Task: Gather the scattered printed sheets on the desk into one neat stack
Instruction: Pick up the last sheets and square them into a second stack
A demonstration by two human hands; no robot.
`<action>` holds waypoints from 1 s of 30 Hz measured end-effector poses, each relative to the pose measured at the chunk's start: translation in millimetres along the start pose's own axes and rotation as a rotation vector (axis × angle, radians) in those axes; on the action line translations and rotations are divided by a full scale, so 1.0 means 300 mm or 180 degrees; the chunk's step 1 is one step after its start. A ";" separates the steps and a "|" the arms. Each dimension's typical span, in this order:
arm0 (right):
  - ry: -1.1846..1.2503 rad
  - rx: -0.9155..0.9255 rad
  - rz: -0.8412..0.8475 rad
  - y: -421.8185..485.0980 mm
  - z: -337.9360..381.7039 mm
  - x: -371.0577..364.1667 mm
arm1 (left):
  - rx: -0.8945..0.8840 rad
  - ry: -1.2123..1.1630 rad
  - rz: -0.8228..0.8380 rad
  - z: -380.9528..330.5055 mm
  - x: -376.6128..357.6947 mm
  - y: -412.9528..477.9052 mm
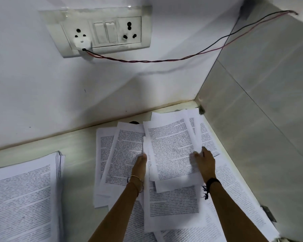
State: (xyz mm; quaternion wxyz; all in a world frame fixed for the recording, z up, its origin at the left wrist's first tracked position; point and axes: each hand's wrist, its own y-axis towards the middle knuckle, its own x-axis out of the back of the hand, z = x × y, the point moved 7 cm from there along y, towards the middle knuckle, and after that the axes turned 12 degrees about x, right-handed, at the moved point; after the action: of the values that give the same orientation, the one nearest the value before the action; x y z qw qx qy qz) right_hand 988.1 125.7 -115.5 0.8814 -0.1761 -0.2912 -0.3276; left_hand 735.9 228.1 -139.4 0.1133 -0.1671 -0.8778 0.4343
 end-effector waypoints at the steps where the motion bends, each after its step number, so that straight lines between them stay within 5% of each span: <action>1: 0.0144 -0.0040 -0.0047 -0.016 0.003 0.020 | 0.0045 0.0006 -0.0012 0.020 0.005 -0.001; 5: 0.0405 -0.0248 0.0137 -0.118 0.005 0.060 | 0.0083 0.0013 -0.0046 0.082 -0.007 -0.044; 10: -0.0065 -0.0099 0.1141 -0.269 -0.010 0.002 | 0.0129 -0.0026 -0.0069 0.122 -0.027 -0.114; 15: -0.1135 0.0114 0.0498 -0.311 0.002 -0.010 | 0.0029 -0.0120 -0.0428 0.126 0.047 -0.173; 24: 0.0015 0.0181 0.1421 -0.401 0.190 -0.300 | -0.0064 -0.0364 -0.0702 0.201 0.285 -0.226; 30: 0.0573 0.0249 0.1042 -0.318 0.277 -0.324 | -0.0218 -0.0041 -0.1111 0.074 0.410 -0.190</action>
State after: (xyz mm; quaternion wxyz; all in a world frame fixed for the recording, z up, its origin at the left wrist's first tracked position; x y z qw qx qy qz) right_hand 830.4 144.6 -101.5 0.9516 -0.1568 -0.1912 -0.1827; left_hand 604.2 227.9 -100.4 0.1757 -0.0132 -0.9085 0.3789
